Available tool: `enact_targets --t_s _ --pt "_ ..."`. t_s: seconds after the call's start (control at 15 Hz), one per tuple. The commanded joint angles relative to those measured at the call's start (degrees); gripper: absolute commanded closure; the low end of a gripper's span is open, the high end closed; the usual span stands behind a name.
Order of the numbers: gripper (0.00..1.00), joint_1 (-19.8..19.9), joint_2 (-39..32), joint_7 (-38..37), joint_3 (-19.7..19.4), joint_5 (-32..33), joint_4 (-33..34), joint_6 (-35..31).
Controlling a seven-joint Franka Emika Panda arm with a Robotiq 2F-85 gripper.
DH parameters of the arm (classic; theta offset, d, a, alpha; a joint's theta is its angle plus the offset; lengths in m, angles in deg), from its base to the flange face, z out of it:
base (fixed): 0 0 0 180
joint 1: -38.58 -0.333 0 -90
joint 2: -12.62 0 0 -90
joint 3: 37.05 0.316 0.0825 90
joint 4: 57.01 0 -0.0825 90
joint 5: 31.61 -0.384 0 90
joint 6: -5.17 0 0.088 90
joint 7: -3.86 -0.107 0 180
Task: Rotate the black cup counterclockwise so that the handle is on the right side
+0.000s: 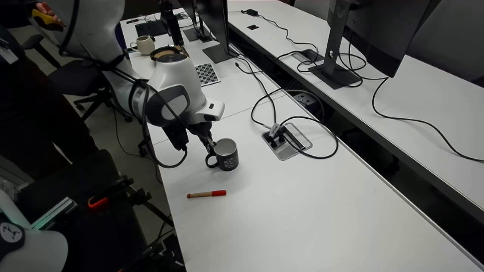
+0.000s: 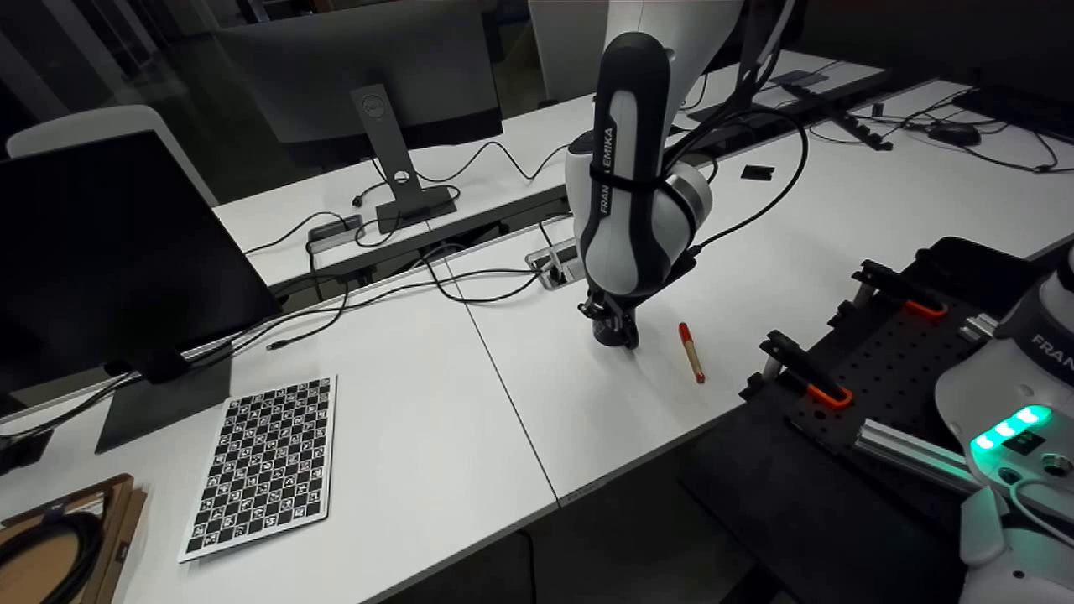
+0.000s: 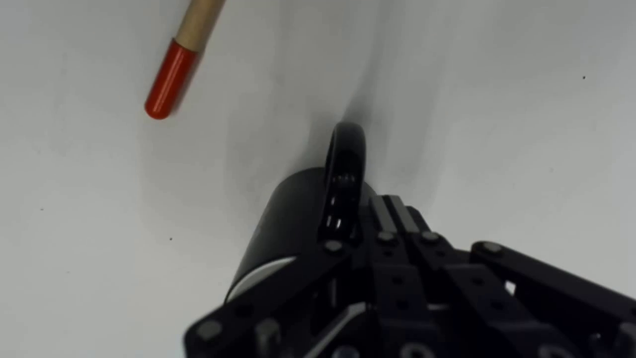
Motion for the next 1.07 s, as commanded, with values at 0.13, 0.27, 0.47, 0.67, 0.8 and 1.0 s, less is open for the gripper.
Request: enact_targets --t_s 0.13,0.27,0.47,0.67,0.8,1.0 --pt "1.0 -0.1 -1.1 0.6 -0.4 -2.0 0.2 -0.9" --pt "1.0 -0.1 -1.2 0.7 -0.4 -2.1 0.1 -0.9" --pt "1.0 0.1 -1.3 0.7 -0.5 -2.3 -0.2 -1.0" --pt "1.0 0.0 -1.5 0.6 -0.8 -2.5 -0.3 -1.0" --pt "1.0 0.0 -1.6 0.6 -1.0 -2.5 -0.5 -1.0" --pt "1.0 0.0 -1.5 0.6 -1.4 -2.6 -0.8 -1.0"
